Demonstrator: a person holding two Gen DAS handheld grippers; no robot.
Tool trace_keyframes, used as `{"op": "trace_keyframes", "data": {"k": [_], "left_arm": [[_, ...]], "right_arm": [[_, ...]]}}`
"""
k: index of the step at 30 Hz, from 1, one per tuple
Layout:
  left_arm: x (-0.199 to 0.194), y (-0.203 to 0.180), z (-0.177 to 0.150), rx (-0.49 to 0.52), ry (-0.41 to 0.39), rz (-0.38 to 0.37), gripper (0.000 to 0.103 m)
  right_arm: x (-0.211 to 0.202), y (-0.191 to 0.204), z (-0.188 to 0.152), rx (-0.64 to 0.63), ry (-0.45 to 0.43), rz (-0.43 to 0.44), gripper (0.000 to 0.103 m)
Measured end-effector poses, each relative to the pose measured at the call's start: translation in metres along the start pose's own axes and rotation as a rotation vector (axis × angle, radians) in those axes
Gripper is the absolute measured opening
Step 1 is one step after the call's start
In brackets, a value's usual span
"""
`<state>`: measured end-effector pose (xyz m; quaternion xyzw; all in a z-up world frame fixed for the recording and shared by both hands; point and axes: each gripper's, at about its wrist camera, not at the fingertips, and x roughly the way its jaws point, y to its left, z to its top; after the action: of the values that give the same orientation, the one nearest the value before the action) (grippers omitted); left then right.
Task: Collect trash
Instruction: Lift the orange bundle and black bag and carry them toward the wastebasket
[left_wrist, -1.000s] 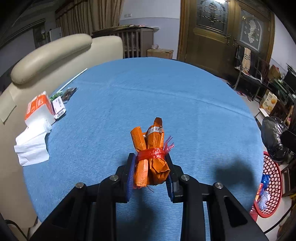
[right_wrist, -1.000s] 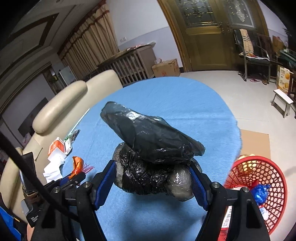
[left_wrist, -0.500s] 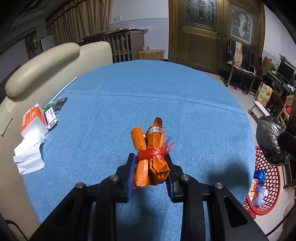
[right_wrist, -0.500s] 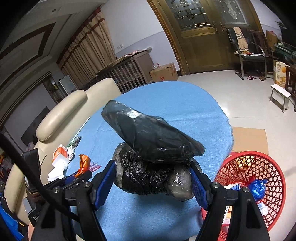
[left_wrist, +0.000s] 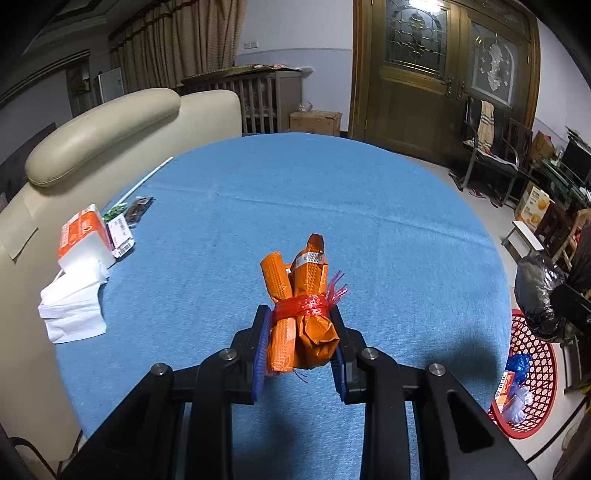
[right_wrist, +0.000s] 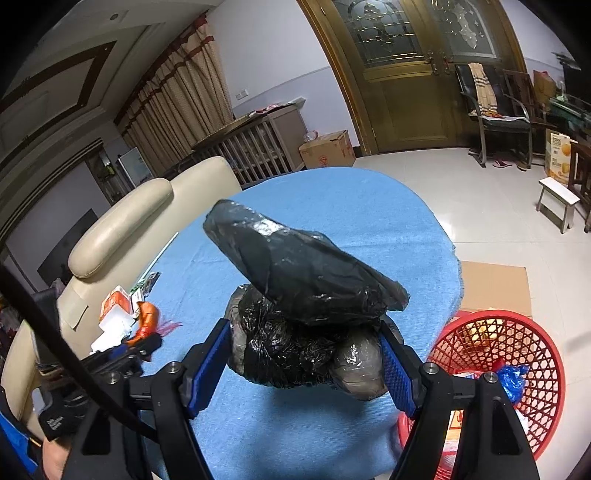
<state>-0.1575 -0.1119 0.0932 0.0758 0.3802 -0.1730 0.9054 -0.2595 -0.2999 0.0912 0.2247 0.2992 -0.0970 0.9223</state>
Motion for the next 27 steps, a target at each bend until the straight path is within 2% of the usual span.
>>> {"op": "trace_keyframes", "data": {"k": [13,27], "left_arm": [[-0.001,0.005,-0.004,-0.018,0.036,0.034,0.031],[-0.008,0.006,-0.003,-0.016,0.027,0.026,0.031]], "right_arm": [[0.012,0.006,-0.007,-0.014,0.045,0.022,0.078],[0.001,0.008,-0.008,-0.025,0.024,0.023,0.078]]}}
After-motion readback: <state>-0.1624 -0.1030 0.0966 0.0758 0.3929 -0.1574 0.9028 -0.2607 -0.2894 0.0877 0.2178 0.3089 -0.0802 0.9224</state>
